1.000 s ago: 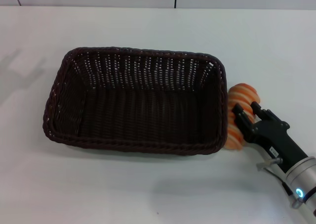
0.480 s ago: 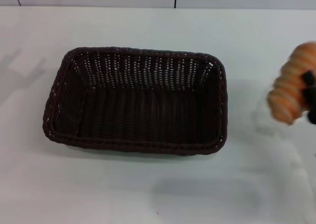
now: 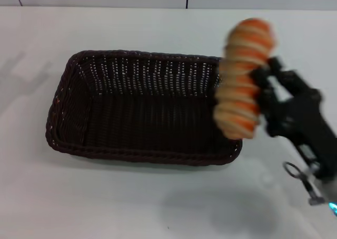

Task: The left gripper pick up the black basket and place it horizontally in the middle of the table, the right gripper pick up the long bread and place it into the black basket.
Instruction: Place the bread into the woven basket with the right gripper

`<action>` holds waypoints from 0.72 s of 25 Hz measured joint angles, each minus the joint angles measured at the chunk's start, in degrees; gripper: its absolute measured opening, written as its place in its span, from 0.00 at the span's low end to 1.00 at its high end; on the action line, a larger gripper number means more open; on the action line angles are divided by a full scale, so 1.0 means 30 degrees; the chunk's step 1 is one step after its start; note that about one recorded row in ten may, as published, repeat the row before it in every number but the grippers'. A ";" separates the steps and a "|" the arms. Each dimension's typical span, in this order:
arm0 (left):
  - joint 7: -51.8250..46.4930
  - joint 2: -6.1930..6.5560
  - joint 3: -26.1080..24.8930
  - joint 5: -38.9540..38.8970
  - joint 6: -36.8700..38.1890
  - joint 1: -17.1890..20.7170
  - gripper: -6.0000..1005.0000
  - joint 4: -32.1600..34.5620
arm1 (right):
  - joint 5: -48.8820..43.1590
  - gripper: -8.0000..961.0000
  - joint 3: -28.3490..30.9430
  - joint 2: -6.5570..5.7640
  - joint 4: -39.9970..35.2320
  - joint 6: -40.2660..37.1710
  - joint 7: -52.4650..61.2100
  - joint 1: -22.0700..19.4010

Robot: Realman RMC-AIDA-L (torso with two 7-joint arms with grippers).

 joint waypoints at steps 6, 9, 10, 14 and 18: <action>0.0320 -0.0037 -0.0210 -0.0009 0.0155 -0.0035 0.84 0.1056 | -0.0002 0.30 0.0253 -0.0056 -0.0485 0.3864 0.0993 0.2073; 0.0378 -0.0043 -0.0249 -0.0013 0.0122 -0.0058 0.84 0.1131 | -0.0018 0.40 0.0168 -0.0035 -0.0965 0.4574 0.1122 0.2948; 0.0383 -0.0050 -0.0256 -0.0014 0.0093 -0.0057 0.84 0.1151 | -0.0023 0.44 0.0122 -0.0036 -0.0989 0.4753 0.1149 0.3148; 0.0385 -0.0065 -0.0268 -0.0021 0.0087 -0.0042 0.84 0.1221 | -0.0302 0.48 0.0053 -0.0033 -0.1024 0.5428 0.1230 0.3737; 0.0386 -0.0085 -0.0312 -0.0025 0.0171 -0.0061 0.84 0.1361 | -0.1156 0.48 0.0065 -0.0022 -0.1003 0.5844 0.1589 0.4132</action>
